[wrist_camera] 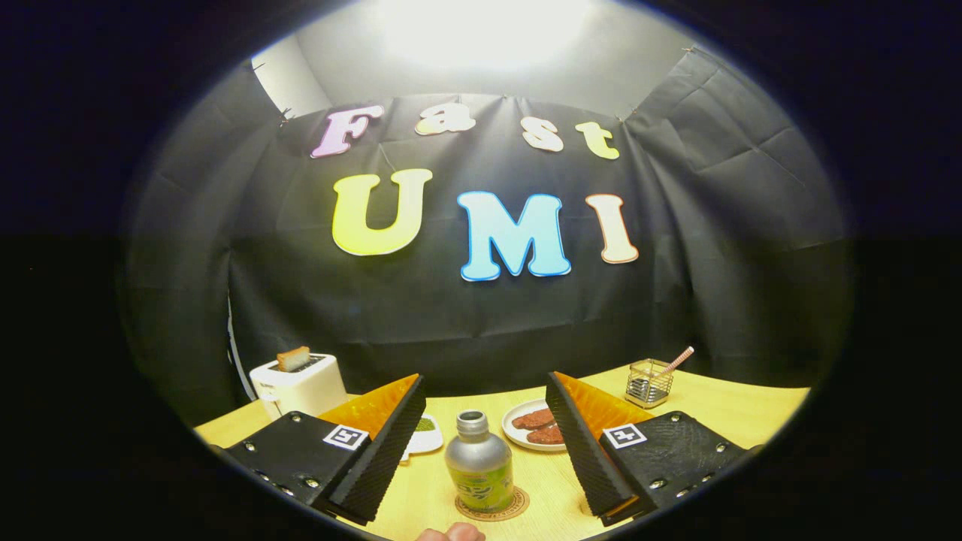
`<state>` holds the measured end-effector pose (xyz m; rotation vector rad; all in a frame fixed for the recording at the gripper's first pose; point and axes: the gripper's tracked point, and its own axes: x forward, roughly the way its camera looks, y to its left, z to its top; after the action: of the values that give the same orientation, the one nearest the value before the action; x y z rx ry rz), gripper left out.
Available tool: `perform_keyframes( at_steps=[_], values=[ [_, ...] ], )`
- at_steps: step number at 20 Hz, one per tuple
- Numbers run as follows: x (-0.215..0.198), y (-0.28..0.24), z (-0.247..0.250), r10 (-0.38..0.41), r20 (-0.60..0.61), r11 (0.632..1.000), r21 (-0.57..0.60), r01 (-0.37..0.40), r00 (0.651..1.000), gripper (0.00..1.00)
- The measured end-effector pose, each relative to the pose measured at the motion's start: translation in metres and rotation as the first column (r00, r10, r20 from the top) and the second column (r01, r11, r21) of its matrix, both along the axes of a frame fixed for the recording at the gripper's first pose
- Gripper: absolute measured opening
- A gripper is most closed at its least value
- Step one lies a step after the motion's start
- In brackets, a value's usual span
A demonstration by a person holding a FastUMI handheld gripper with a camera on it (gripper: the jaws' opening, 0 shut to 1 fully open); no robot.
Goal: Take the bottle from table, then pour the juice into the cup, finally place the bottle on the coaster
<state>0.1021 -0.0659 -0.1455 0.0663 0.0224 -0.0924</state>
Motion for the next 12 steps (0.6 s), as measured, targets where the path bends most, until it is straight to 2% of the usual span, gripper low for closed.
perform_keyframes(
  at_steps=[3,6,7,9,12],
  values=[
    [-0.011,0.009,0.03,0.015,-0.031,0.999,-0.051,-0.016,0.999,0.98],
    [-0.021,0.034,0.066,0.065,-0.047,0.993,-0.094,-0.069,0.997,0.98],
    [-0.023,0.023,0.082,0.071,-0.051,0.989,-0.127,-0.077,0.996,0.98],
    [-0.028,0.041,0.111,0.104,-0.037,0.98,-0.168,-0.109,0.994,0.98],
    [-0.039,0.069,0.143,0.176,0.016,0.973,-0.157,-0.172,0.984,0.96]
  ],
)
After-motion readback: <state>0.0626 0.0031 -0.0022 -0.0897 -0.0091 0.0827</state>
